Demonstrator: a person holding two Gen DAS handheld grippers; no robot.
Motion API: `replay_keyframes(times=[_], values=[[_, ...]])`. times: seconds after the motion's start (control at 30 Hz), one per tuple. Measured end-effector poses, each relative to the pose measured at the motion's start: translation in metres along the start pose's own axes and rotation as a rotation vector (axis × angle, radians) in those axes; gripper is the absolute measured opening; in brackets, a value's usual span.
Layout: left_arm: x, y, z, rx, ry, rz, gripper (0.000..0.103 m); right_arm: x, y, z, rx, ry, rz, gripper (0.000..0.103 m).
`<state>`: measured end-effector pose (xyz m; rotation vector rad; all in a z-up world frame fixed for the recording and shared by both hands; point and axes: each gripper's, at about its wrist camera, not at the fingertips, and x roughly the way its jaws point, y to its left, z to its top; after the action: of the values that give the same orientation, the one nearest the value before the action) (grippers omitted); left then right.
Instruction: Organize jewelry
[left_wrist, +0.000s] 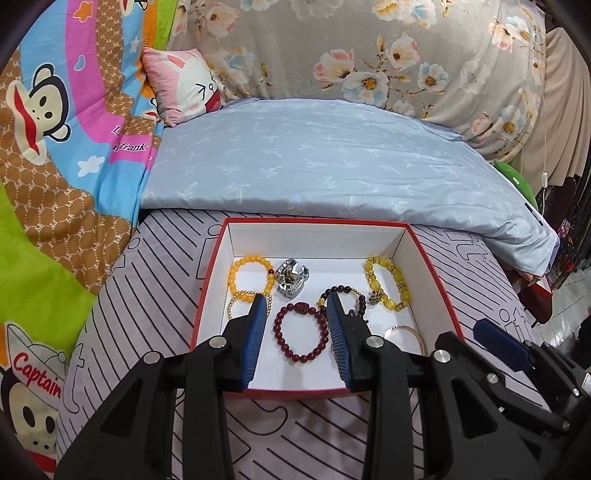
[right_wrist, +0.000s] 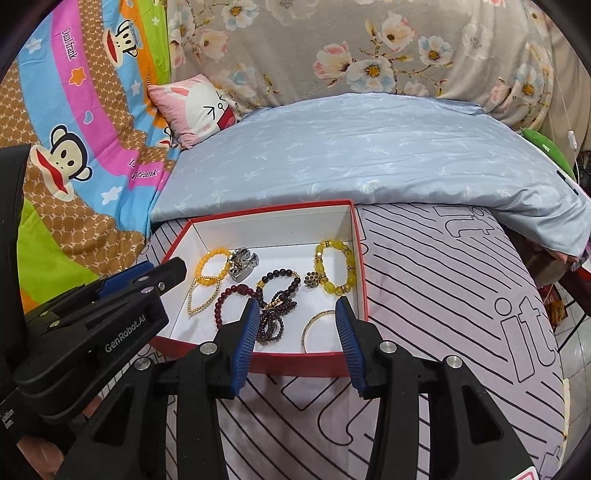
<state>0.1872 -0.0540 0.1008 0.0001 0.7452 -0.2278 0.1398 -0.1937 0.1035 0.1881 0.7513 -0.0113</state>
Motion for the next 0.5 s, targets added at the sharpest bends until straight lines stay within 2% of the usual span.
replay_keyframes(times=[0.23, 0.4, 0.5], values=[[-0.008, 0.001, -0.009, 0.003, 0.005, 0.002, 0.033, -0.010, 0.004, -0.006, -0.011, -0.002, 0.001, 0.045], [-0.014, 0.002, -0.014, 0.002, -0.004, 0.016, 0.047, -0.014, 0.004, -0.010, -0.010, -0.006, -0.006, 0.050], [-0.016, 0.002, -0.018, 0.001, 0.000, 0.021, 0.049, -0.017, 0.003, -0.014, -0.008, -0.006, -0.015, 0.053]])
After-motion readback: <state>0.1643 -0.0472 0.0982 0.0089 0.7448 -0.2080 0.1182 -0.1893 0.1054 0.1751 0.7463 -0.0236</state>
